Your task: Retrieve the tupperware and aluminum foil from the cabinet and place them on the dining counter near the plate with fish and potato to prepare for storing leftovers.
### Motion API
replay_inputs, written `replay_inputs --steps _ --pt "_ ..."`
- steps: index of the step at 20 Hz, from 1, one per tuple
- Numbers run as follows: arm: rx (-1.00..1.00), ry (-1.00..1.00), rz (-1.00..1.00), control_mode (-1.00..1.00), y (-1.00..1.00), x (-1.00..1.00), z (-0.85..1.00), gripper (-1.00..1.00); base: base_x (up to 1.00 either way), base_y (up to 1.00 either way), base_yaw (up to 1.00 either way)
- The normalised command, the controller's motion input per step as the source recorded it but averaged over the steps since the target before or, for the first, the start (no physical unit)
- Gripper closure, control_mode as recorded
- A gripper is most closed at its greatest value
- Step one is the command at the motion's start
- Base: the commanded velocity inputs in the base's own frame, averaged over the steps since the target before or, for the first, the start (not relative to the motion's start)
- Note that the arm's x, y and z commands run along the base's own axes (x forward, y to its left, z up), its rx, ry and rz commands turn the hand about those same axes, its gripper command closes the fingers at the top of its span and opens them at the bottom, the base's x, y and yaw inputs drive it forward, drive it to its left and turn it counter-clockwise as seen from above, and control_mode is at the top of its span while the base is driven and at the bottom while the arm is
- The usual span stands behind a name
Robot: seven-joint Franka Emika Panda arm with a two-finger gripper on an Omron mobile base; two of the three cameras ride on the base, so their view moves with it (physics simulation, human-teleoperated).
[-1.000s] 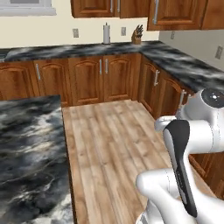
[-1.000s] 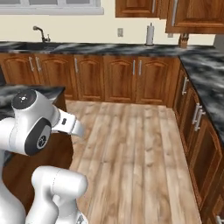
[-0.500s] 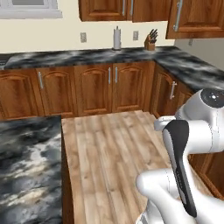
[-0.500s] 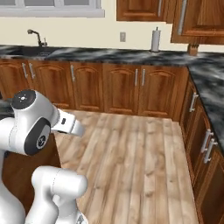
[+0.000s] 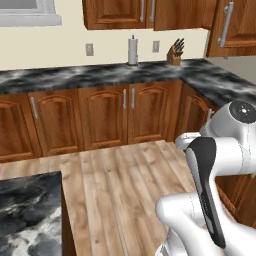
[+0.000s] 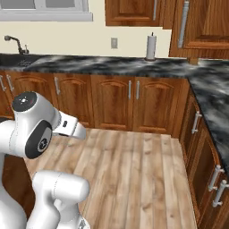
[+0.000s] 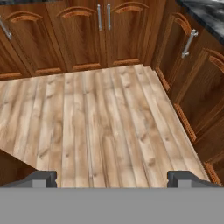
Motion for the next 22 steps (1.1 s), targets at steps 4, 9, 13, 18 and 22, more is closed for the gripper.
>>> replay_inputs --steps 4,9,13,18,22 --pt "0.0 0.0 0.0 1.0 0.0 0.0 0.0 -1.0 1.0 0.01 -0.31" --pt "0.0 0.0 0.0 1.0 0.0 0.0 0.0 -1.0 1.0 0.11 -0.43" --pt "0.0 0.0 0.0 1.0 0.0 0.0 0.0 -1.0 1.0 0.32 -0.45" --pt "0.0 0.0 0.0 1.0 0.0 0.0 0.0 -1.0 1.0 0.49 -0.48" --pt "0.0 0.0 0.0 1.0 0.0 0.0 0.0 -1.0 1.0 0.57 -0.53"
